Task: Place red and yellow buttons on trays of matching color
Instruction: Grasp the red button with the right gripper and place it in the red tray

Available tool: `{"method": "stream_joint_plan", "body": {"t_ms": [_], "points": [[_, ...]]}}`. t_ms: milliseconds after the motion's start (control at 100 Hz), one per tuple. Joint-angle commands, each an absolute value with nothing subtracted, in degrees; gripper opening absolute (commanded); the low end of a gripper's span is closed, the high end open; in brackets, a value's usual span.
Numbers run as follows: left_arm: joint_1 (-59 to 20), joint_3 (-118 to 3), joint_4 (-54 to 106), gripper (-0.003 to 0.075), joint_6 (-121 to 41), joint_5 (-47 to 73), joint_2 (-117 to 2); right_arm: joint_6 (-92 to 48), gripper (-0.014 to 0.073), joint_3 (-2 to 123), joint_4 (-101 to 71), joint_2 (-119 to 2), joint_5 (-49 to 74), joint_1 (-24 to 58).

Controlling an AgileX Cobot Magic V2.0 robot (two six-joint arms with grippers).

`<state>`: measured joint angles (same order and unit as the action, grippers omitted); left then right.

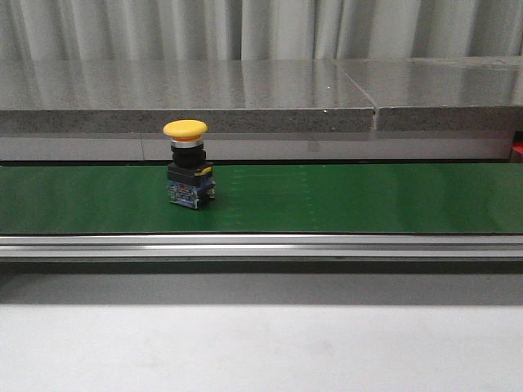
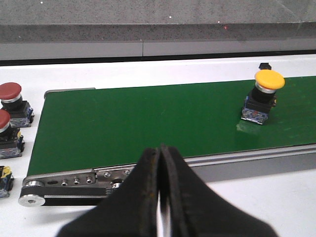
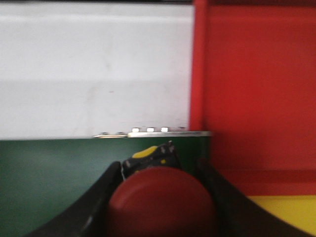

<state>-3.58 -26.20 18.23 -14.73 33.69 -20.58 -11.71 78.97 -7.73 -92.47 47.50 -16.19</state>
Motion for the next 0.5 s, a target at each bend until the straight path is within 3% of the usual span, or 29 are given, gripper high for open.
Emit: {"method": "stream_joint_plan", "body": {"t_ms": [0, 210, 490], "points": [[-3.96, -27.86, 19.48, -0.0019, -14.77, 29.55, -20.9, -12.08, 0.0052, 81.3, -7.35, -91.76, 43.78, -21.0], [-3.96, -27.86, 19.48, -0.0019, -14.77, 29.55, -20.9, -12.08, 0.0052, 81.36, -7.82, -97.36, 38.39, -27.62], [-3.96, -27.86, 19.48, -0.0019, -14.77, 29.55, -20.9, -12.08, 0.0052, 81.36, -8.71, -104.57, 32.95, -28.09]]}}
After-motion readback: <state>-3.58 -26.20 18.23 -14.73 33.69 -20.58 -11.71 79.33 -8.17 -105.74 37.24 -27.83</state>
